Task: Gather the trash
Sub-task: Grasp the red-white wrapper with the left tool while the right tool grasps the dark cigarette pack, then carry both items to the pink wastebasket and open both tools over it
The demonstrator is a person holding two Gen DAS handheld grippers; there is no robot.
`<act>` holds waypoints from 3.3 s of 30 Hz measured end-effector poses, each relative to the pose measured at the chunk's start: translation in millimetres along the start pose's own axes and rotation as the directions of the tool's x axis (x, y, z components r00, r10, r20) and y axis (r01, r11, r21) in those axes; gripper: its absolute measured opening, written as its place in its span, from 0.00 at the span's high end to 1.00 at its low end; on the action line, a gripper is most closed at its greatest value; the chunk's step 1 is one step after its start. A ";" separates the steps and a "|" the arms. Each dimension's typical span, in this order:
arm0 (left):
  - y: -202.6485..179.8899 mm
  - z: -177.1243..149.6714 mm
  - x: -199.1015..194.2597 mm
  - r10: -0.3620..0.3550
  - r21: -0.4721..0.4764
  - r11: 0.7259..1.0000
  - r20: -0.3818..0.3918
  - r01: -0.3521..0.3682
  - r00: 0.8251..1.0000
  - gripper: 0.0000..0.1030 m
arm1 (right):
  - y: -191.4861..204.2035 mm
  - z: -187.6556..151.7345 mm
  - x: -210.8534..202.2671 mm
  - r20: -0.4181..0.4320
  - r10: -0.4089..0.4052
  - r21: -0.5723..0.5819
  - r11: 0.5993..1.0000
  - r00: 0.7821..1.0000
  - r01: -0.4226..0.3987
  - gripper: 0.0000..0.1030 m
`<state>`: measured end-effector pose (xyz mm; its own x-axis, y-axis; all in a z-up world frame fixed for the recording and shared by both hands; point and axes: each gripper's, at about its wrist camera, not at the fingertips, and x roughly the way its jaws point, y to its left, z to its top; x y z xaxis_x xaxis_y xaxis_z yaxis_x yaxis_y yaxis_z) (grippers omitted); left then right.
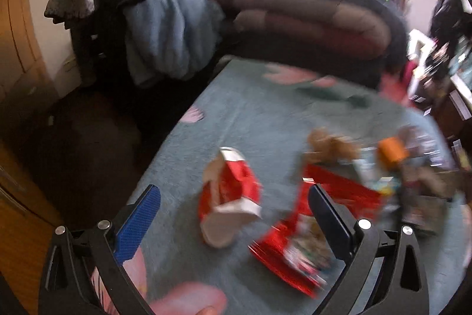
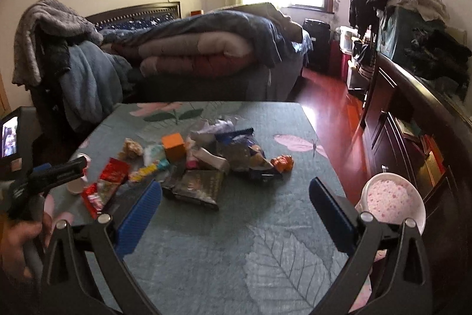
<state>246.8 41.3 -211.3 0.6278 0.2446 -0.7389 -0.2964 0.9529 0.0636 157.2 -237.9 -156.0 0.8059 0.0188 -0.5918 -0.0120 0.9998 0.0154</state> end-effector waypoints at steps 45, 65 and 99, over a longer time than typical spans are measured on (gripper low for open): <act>0.4 -0.4 -39.7 -0.292 -0.028 0.954 0.113 0.297 0.950 0.53 | 44.4 -2.8 114.9 -0.240 0.134 0.016 0.991 0.961 -0.134 0.12; -250.9 -21.2 -122.5 -0.705 0.291 0.664 -0.066 0.689 0.706 0.52 | -179.0 -34.7 -0.4 -0.122 -0.111 0.212 0.968 0.986 0.135 0.12; -476.2 -52.4 -104.3 -0.751 0.331 0.470 -0.337 0.818 0.567 0.04 | -361.8 -97.2 57.7 -0.218 -0.296 0.382 0.851 0.930 0.360 0.03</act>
<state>284.8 -447.3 -199.7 0.3365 -0.6375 -0.6931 0.6126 0.7072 -0.3530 150.5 -598.0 -274.1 0.6236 -0.2772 -0.7309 0.5064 0.8556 0.1076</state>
